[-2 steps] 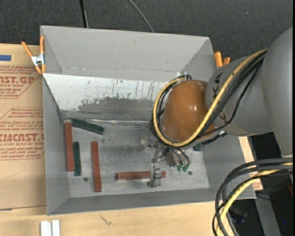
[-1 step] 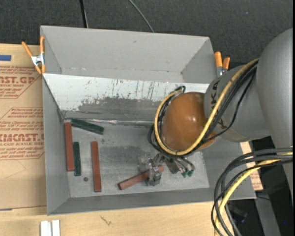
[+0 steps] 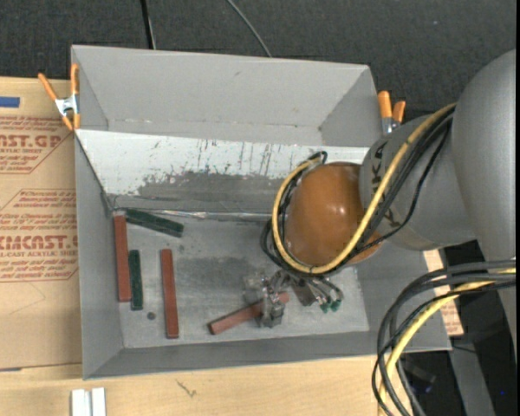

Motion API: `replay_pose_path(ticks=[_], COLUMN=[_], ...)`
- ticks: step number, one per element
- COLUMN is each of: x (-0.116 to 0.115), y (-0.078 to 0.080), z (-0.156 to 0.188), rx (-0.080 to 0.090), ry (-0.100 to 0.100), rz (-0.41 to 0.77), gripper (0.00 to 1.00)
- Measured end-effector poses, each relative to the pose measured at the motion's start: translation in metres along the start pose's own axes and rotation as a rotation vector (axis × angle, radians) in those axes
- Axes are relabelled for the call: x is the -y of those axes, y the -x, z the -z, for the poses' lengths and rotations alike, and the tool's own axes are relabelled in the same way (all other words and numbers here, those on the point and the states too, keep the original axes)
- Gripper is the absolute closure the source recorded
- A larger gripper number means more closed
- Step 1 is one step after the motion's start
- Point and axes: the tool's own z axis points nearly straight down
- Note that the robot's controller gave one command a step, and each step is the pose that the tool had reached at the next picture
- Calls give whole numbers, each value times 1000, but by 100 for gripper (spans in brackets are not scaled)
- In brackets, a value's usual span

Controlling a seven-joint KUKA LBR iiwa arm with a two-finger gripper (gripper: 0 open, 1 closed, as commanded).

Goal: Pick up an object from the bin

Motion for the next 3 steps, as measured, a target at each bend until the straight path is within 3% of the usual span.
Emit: replay_pose_path(ticks=[1,2,3], x=[8,8,17], y=[10,10,0], z=[115,115,167], rx=[3,3,4], ry=[-1,0,-1], rz=[-7,-7,-11], gripper=[100,100,100])
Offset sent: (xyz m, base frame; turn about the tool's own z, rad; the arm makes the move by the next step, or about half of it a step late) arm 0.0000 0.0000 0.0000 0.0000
